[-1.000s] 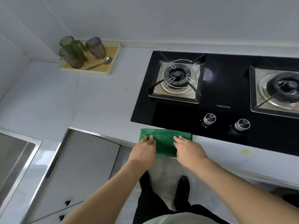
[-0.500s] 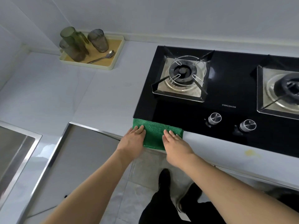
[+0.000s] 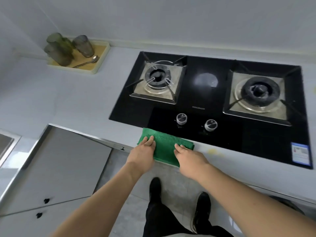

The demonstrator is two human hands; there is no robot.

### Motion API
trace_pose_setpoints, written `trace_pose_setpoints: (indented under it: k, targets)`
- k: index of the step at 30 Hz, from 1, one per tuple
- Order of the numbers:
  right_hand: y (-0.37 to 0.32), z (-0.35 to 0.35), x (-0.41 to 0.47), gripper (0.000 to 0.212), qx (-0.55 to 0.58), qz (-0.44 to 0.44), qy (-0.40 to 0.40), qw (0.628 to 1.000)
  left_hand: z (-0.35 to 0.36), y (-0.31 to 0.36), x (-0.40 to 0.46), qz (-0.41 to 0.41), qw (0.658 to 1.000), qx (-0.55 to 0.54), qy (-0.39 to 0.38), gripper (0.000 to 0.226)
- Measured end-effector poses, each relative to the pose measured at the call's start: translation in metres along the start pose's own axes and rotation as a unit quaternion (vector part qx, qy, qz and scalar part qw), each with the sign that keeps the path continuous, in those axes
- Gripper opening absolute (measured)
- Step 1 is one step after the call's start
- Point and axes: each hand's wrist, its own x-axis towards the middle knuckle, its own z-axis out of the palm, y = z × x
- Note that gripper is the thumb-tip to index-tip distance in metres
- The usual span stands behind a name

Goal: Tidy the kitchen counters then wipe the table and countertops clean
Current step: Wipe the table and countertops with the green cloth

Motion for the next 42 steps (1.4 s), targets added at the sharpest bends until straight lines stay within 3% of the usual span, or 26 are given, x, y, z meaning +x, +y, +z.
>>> trace_pose_setpoints:
  k: [7,14,21,26,34,39,42]
  targets:
    - [0.062,0.014,-0.055,0.061,-0.045,0.034,-0.019,0.998,0.016,0.089,-0.002,0.033,0.999,0.026,-0.001,0.068]
    - [0.05,0.023,-0.041,0.059,-0.05,0.034,-0.02,0.998,0.011,0.072,-0.014,0.045,0.998,0.034,0.036,0.071]
    - [0.053,0.009,-0.027,0.066,-0.042,0.013,-0.015,0.999,0.024,0.062,-0.007,0.058,0.986,0.104,0.119,0.049]
    - [0.065,0.009,-0.032,0.064,-0.036,-0.007,-0.01,0.999,0.017,0.07,-0.012,0.07,0.991,0.075,0.083,0.043]
    - [0.109,0.005,-0.062,0.06,-0.093,-0.083,-0.056,0.991,0.014,0.125,-0.009,-0.114,0.991,-0.016,0.067,0.07]
    - [0.127,0.012,-0.079,0.056,-0.165,-0.106,-0.055,0.979,0.022,0.153,0.0,-0.115,0.989,-0.06,0.068,0.073]
    - [0.143,0.017,-0.101,0.049,-0.153,-0.054,-0.067,0.984,0.025,0.186,0.001,-0.085,0.993,-0.038,0.075,0.073]
